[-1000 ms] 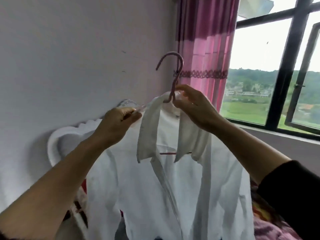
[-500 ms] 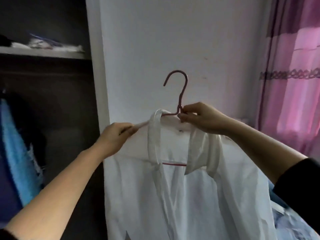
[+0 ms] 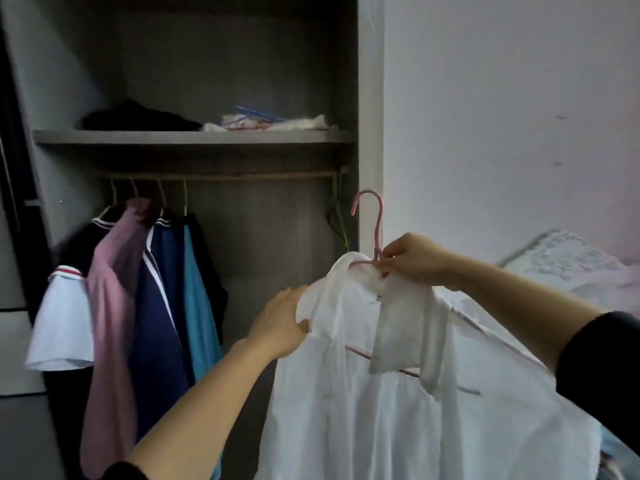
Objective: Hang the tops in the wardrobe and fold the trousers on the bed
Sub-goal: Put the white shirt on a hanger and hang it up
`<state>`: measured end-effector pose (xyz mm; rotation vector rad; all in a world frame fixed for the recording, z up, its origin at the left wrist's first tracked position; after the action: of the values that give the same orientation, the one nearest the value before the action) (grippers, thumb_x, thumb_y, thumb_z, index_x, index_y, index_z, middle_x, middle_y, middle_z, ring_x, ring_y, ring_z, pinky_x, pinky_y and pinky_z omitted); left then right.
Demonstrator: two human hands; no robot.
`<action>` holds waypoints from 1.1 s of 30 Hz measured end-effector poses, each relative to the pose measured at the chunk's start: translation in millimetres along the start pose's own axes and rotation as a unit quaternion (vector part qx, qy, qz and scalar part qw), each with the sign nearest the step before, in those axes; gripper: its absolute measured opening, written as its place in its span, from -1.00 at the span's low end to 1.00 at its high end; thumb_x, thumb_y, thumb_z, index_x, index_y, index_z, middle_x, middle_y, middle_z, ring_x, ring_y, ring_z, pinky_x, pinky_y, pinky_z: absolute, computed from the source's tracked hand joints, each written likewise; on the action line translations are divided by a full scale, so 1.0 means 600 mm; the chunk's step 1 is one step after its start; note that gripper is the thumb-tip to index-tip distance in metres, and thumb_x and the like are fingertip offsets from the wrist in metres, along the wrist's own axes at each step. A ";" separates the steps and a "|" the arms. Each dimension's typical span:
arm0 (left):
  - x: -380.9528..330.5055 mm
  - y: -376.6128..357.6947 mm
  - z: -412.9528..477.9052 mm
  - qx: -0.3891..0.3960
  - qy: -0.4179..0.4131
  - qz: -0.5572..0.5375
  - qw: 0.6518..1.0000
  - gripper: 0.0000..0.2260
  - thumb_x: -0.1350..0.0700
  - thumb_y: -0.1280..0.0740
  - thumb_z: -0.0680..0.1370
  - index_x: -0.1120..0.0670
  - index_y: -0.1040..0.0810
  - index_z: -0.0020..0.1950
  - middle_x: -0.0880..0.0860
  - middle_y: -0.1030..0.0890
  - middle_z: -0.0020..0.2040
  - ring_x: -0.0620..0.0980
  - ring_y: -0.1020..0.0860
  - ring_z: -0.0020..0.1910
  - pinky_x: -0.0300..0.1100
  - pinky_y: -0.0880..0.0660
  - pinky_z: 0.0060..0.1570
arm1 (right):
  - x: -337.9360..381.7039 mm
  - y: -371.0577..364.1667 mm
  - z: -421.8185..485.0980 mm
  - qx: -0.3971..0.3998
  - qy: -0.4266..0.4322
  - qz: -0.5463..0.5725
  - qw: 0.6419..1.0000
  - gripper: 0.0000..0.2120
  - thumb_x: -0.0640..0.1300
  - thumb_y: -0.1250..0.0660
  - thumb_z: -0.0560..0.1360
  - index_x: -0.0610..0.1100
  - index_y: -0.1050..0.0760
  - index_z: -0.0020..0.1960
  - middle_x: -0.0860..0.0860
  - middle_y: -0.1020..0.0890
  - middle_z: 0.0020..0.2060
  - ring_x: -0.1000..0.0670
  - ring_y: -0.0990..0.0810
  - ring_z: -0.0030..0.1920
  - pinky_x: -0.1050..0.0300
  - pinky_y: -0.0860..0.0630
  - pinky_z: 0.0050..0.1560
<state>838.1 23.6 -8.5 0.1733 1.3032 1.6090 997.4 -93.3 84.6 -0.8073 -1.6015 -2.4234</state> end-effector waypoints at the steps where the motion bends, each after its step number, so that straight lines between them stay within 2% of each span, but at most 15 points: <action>1: 0.024 0.008 0.011 0.003 0.019 0.014 1.000 -0.65 0.00 -0.27 0.56 -0.13 -0.36 0.34 -0.01 -0.41 0.32 0.04 -0.37 0.35 -0.06 -0.34 0.30 | 0.013 -0.017 0.024 0.004 0.002 -0.012 1.000 -0.78 -0.06 -0.30 0.55 -0.15 -0.67 -0.07 -0.08 -0.64 -0.14 0.01 -0.50 -0.21 0.24 -0.40 -0.29; 3: 0.073 0.032 0.034 -0.015 0.049 0.040 0.998 -0.49 0.05 -0.24 0.58 -0.06 -0.18 0.51 0.03 -0.21 0.49 0.03 -0.20 0.47 -0.07 -0.23 0.36 | 0.042 -0.051 0.076 0.010 0.008 -0.026 1.000 -0.76 -0.05 -0.29 0.56 -0.16 -0.67 -0.01 -0.10 -0.64 -0.11 0.00 -0.51 -0.19 0.23 -0.41 -0.27; 5: 0.122 0.057 0.061 -0.034 0.078 0.061 0.994 -0.39 0.02 -0.25 0.58 -0.08 -0.03 0.55 0.00 0.01 0.57 0.03 -0.03 0.53 -0.01 -0.17 0.43 | 0.070 -0.081 0.130 0.007 0.018 -0.021 1.000 -0.75 -0.05 -0.28 0.57 -0.17 -0.66 0.00 -0.09 -0.63 -0.15 0.00 -0.53 -0.22 0.21 -0.43 -0.28; 8: 0.182 0.103 0.108 -0.059 0.099 0.101 0.988 -0.35 0.04 -0.27 0.56 -0.09 0.01 0.56 -0.02 0.20 0.56 0.07 0.09 0.54 0.02 -0.20 0.40 | 0.109 -0.116 0.217 -0.007 0.034 -0.002 0.999 -0.74 -0.06 -0.27 0.57 -0.19 -0.65 0.04 -0.10 -0.65 -0.10 -0.04 -0.59 -0.15 0.17 -0.49 -0.18; 11: 0.230 0.154 0.161 -0.082 0.092 0.137 0.983 -0.36 0.07 -0.27 0.56 -0.06 -0.02 0.55 0.02 0.27 0.55 0.08 0.16 0.53 0.00 -0.22 0.38 | 0.146 -0.148 0.302 -0.012 0.044 0.006 0.999 -0.74 -0.07 -0.28 0.55 -0.20 -0.63 0.08 -0.10 -0.65 -0.06 -0.06 -0.61 -0.13 0.15 -0.52 -0.17; 15: 0.299 0.227 0.251 -0.110 0.103 0.173 0.973 -0.39 0.07 -0.28 0.56 -0.04 -0.07 0.54 0.05 0.27 0.55 0.10 0.20 0.53 0.02 -0.20 0.42 | 0.197 -0.184 0.419 0.000 0.051 0.036 0.998 -0.82 -0.06 -0.30 0.55 -0.17 -0.58 0.00 -0.02 -0.58 -0.21 0.03 -0.56 -0.27 0.25 -0.46 -0.37; 18: 0.351 0.269 0.308 -0.141 0.116 0.182 0.966 -0.40 0.05 -0.29 0.55 -0.03 -0.09 0.53 0.07 0.24 0.55 0.11 0.16 0.53 0.03 -0.18 0.44 | 0.226 -0.212 0.503 0.010 0.048 0.059 0.997 -0.83 -0.06 -0.30 0.55 -0.17 -0.55 -0.03 -0.03 -0.58 -0.23 0.00 -0.61 -0.28 0.24 -0.53 -0.40; 20: 0.386 0.288 0.339 -0.145 0.123 0.185 0.964 -0.40 0.05 -0.28 0.55 -0.03 -0.09 0.53 0.09 0.22 0.55 0.12 0.15 0.53 0.00 -0.18 0.42 | 0.245 -0.231 0.555 0.015 0.048 0.071 0.996 -0.83 -0.07 -0.30 0.55 -0.18 -0.55 -0.04 -0.07 -0.59 -0.21 -0.04 -0.63 -0.25 0.17 -0.60 -0.35; 24: 0.449 0.326 0.393 -0.148 0.133 0.200 0.959 -0.38 0.05 -0.28 0.55 -0.03 -0.07 0.54 0.13 0.20 0.55 0.14 0.16 0.53 0.00 -0.09 0.45 | 0.281 -0.268 0.640 0.006 0.056 0.077 0.995 -0.81 -0.07 -0.30 0.53 -0.19 -0.56 -0.04 -0.09 -0.60 -0.18 -0.09 -0.63 -0.15 0.06 -0.63 -0.12; 27: 0.488 0.361 0.444 -0.160 0.137 0.211 0.955 -0.35 0.03 -0.30 0.54 -0.03 -0.04 0.54 0.14 0.17 0.55 0.15 0.14 0.53 0.03 -0.09 0.46 | 0.303 -0.279 0.701 -0.024 0.051 0.091 0.994 -0.83 -0.06 -0.30 0.52 -0.17 -0.55 -0.07 -0.09 -0.59 -0.17 -0.10 -0.62 -0.12 0.03 -0.62 -0.09; 31: 0.511 0.399 0.515 -0.171 0.107 0.241 0.950 -0.32 -0.02 -0.32 0.52 0.05 -0.05 0.54 0.16 0.01 0.53 0.16 0.01 0.50 0.04 -0.17 0.43 | 0.330 -0.287 0.772 -0.056 0.039 0.095 0.993 -0.84 -0.07 -0.31 0.50 -0.16 -0.54 -0.11 -0.08 -0.58 -0.19 -0.08 -0.59 -0.18 0.11 -0.52 -0.27; 33: 0.515 0.414 0.546 -0.181 0.078 0.271 0.942 -0.29 -0.04 -0.33 0.51 0.05 -0.04 0.54 0.13 0.01 0.55 0.15 -0.02 0.50 0.03 -0.18 0.43 | 0.342 -0.297 0.803 -0.064 0.032 0.089 0.993 -0.83 -0.07 -0.30 0.49 -0.17 -0.56 -0.12 -0.08 -0.59 -0.19 -0.07 -0.58 -0.21 0.17 -0.46 -0.32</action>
<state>753.6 493.8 182.2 0.1895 1.1017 2.3471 928.7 446.5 183.1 -0.8432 -1.3037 -2.4162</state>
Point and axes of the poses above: each hand's wrist, its own z-axis towards the middle knuckle, its own y-axis out of the back of the hand, x = y × z, the point moved 9 cm from there along z, towards the middle knuckle
